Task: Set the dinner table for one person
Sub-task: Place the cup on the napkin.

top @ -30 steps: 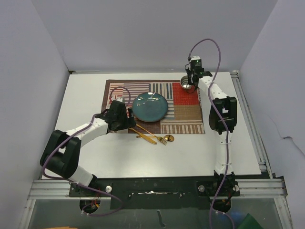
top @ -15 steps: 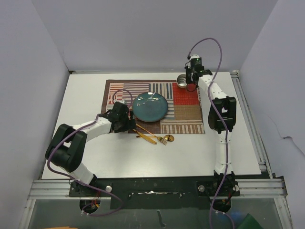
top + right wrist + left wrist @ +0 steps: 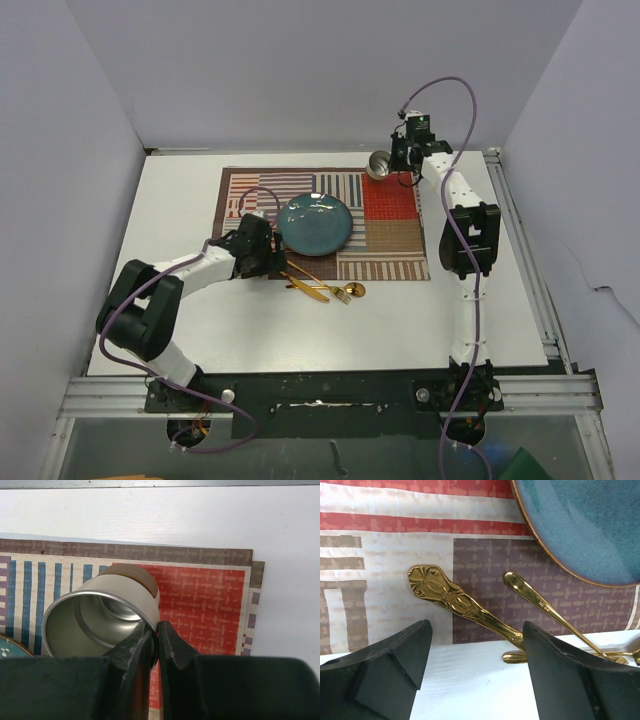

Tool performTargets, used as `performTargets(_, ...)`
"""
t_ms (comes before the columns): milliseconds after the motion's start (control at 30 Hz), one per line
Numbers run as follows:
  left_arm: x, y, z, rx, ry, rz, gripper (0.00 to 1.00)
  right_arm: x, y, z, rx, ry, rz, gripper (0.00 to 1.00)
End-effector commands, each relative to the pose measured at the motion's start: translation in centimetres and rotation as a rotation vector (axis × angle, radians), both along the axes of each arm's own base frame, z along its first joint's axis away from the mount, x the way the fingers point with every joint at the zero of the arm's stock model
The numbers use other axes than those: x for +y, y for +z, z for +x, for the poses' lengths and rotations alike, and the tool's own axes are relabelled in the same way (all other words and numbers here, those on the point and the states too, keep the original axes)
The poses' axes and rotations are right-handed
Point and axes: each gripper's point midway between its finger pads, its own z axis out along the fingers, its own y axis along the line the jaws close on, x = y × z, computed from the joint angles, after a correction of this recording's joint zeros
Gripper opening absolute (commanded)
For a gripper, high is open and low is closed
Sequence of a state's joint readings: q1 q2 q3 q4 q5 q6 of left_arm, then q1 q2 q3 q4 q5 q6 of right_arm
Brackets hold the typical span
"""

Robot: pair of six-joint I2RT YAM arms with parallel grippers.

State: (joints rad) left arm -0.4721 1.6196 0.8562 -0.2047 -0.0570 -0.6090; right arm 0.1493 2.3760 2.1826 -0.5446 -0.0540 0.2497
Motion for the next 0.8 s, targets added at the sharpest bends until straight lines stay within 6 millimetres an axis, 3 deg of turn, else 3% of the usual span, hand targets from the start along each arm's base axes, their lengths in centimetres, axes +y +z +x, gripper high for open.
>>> performTargets(0,-1.6,1.9,1.5,-0.06,-0.012,-0.05,0.73,0.8,2.1,0.6,-0.042,0.014,0.062,0.0)
performTargets(767,-1.5,3.4,1.5,-0.09,-0.005,-0.047,0.73,0.3,-1.7,-1.2,0.088,0.055,0.038,0.0)
